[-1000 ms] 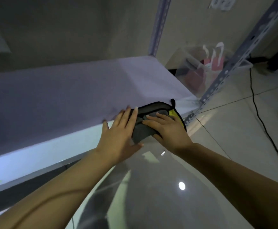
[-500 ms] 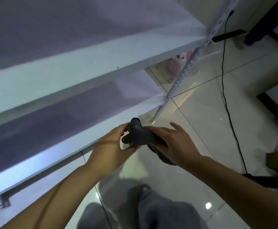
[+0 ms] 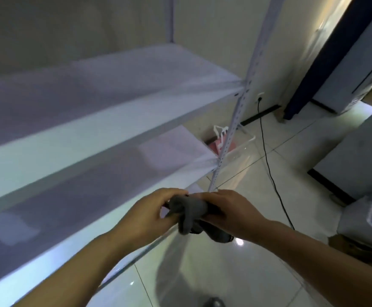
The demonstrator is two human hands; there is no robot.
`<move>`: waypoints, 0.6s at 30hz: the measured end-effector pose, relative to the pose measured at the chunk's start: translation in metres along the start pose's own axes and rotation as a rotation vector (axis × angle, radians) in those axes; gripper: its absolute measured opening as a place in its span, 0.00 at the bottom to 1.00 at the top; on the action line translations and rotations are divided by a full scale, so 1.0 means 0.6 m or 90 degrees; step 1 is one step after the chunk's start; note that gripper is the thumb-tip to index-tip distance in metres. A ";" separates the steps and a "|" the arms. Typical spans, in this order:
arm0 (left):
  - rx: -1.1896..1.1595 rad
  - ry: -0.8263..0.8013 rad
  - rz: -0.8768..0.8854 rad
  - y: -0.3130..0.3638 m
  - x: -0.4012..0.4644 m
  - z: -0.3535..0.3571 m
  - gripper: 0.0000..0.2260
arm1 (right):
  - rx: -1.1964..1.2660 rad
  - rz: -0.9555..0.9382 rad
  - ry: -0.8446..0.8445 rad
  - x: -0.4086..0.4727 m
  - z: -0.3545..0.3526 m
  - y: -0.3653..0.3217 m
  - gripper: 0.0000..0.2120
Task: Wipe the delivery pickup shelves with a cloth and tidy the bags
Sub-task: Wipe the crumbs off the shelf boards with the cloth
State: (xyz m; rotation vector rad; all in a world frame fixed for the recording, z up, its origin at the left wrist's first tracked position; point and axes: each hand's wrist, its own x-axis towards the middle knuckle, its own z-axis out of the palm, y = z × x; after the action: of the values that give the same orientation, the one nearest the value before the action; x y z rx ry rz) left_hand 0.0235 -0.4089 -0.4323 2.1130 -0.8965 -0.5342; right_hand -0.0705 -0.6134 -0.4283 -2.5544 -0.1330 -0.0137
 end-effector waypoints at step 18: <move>0.018 0.377 -0.110 0.297 0.136 -0.128 0.07 | 0.489 -0.039 0.019 0.072 -0.254 0.036 0.21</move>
State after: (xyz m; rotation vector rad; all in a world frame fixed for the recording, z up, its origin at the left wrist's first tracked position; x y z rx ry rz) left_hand 0.0495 -0.5141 -0.2517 2.2015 -0.3879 0.0348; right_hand -0.0223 -0.7110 -0.3114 -1.7822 -0.1654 -0.0204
